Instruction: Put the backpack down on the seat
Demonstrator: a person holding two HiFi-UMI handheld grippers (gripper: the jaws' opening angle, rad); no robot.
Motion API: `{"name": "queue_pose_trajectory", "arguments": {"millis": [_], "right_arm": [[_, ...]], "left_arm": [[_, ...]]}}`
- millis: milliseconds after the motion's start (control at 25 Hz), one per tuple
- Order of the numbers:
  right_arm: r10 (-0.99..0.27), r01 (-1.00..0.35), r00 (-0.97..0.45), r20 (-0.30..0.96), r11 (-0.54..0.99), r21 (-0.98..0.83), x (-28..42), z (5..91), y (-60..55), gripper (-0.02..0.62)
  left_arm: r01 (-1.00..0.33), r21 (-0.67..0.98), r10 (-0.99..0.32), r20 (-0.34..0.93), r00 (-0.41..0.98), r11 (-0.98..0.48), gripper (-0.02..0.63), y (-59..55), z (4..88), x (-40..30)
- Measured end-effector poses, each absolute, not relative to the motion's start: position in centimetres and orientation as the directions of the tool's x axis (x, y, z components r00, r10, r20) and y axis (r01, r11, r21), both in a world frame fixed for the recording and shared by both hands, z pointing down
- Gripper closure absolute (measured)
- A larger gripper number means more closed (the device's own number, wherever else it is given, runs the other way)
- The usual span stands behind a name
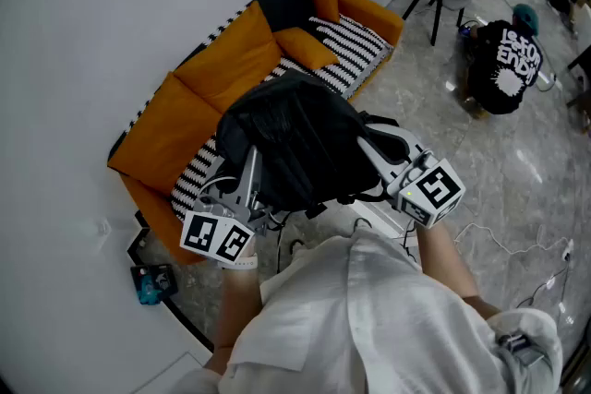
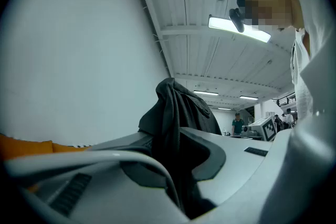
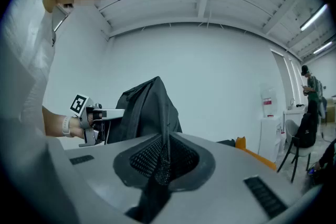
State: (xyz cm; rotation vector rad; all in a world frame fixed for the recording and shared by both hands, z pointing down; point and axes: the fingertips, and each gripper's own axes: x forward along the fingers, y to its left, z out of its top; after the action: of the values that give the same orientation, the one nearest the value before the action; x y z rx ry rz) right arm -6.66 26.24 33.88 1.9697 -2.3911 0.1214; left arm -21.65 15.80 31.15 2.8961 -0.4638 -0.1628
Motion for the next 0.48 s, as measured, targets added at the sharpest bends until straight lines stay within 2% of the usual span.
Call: {"name": "queue_pose_trajectory", "arguments": {"millis": [480], "right_arm": [[-0.978,-0.980,-0.194,0.078,0.190,-0.055,-6.72,34.11,26.19,0.543]], "left_arm": [[-0.287,0.230,-0.312,-0.080,0.947,-0.930,0.528,15.74,31.26,-21.63]]}}
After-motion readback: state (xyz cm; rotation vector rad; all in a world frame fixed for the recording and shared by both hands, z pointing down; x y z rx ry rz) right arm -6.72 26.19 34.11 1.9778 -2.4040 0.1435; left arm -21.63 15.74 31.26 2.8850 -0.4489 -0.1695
